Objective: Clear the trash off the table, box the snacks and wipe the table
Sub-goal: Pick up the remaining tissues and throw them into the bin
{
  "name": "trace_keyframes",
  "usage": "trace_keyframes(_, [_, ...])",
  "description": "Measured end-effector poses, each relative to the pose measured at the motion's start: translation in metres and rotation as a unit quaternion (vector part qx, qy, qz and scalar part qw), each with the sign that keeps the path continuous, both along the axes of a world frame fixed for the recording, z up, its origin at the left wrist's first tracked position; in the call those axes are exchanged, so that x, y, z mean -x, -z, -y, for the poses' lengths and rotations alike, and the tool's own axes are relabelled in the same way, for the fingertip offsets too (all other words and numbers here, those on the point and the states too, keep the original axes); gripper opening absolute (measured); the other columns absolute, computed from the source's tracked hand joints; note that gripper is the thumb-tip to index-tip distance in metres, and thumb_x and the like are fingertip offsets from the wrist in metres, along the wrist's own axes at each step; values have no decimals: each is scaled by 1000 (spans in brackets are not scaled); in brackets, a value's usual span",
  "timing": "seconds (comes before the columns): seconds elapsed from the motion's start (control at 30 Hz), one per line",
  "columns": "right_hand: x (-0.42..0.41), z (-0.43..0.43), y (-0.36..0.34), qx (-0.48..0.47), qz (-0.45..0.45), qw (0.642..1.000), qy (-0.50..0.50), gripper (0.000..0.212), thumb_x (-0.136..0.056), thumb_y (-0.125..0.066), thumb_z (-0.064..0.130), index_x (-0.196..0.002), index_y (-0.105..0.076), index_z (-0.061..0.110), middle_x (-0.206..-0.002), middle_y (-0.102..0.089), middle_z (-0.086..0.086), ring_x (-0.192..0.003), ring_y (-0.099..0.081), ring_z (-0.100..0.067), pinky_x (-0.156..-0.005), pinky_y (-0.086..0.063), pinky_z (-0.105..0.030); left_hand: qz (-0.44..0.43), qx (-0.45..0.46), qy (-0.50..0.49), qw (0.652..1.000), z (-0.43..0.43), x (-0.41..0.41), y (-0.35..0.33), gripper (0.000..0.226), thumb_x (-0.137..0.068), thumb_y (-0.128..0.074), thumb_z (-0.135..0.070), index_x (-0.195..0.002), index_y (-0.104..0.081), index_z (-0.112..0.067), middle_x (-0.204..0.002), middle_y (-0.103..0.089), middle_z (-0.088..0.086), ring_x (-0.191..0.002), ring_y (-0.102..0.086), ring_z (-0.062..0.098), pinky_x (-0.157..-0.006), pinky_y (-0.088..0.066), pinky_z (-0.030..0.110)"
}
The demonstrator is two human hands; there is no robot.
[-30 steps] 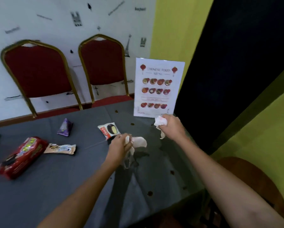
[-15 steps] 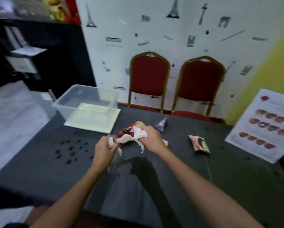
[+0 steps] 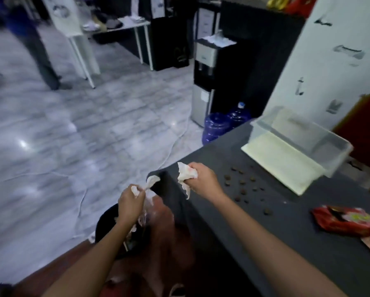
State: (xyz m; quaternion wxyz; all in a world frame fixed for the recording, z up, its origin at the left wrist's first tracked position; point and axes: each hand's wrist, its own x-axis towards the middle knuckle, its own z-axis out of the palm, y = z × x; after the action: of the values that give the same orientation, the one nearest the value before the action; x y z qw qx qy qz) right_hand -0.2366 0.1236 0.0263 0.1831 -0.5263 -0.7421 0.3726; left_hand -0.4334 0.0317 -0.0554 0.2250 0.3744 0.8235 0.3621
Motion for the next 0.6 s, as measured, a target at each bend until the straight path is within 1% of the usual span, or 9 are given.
trace_keyframes(0.07, [35,2,11,22,6,998,-57,17,-76,-70,19,-91,-66,10,-95,-66,-11,-87,-60,-23,-71,-39,-28,36,54,-67,996,31,26,28,20,-90,-55,-24,-84,-58,-6,-82,-66,13,-82,-61,33,-61,-37,32])
trace_keyframes(0.13, [63,4,25,44,15,994,-102,15,-76,-71,18,-89,-66,12,-92,-67,-8,-83,-60,-20,-61,-35,-20,61,104,-117,986,59,39,53,27,-92,-55,-28,-85,-58,-1,-88,-66,20,-90,-61,38,-70,-40,36])
trace_keyframes(0.2, [90,6,41,61,27,988,-140,14,-76,-70,19,-87,-66,13,-90,-68,-6,-80,-59,-16,-59,-33,-17,89,142,-171,971,80,47,68,28,-92,-55,-27,-90,-59,0,-95,-66,24,-96,-61,39,-76,-42,37])
trace_keyframes(0.27, [112,9,57,89,38,980,-172,10,-75,-70,17,-84,-66,17,-85,-68,-2,-78,-58,-12,-59,-34,-17,100,158,-190,964,91,54,75,25,-91,-55,-24,-94,-61,-1,-100,-66,22,-99,-60,37,-79,-41,36])
trace_keyframes(0.33, [135,13,81,122,61,969,-207,9,-74,-70,19,-80,-63,21,-80,-67,0,-78,-61,-15,-62,-42,-22,115,167,-210,956,94,64,81,19,-90,-55,-22,-93,-61,-4,-99,-66,19,-99,-60,34,-77,-40,33])
trace_keyframes(0.37, [145,13,96,132,72,964,-217,10,-72,-69,24,-79,-63,21,-80,-69,0,-80,-64,-17,-66,-47,-28,122,168,-220,953,93,70,86,18,-90,-55,-21,-93,-61,-5,-99,-66,18,-98,-60,33,-76,-39,32])
trace_keyframes(0.43, [163,12,123,147,94,957,-230,12,-74,-67,28,-81,-62,20,-83,-70,-4,-83,-65,-22,-69,-50,-33,131,175,-230,948,85,83,98,16,-89,-54,-22,-90,-59,-7,-98,-66,17,-96,-60,33,-74,-38,32])
trace_keyframes(0.53, [195,5,181,179,117,954,-210,15,-82,-64,20,-93,-65,10,-93,-69,-10,-82,-59,-21,-54,-34,-22,127,191,-230,946,66,106,147,15,-90,-53,-23,-87,-56,-8,-98,-66,17,-97,-60,33,-76,-41,33])
trace_keyframes(0.6, [214,-1,230,198,124,953,-195,11,-82,-64,18,-89,-63,9,-96,-69,-13,-87,-62,-24,-54,-30,-23,125,208,-229,943,53,121,187,22,-91,-52,-25,-95,-59,-5,-102,-67,18,-99,-60,33,-79,-41,33])
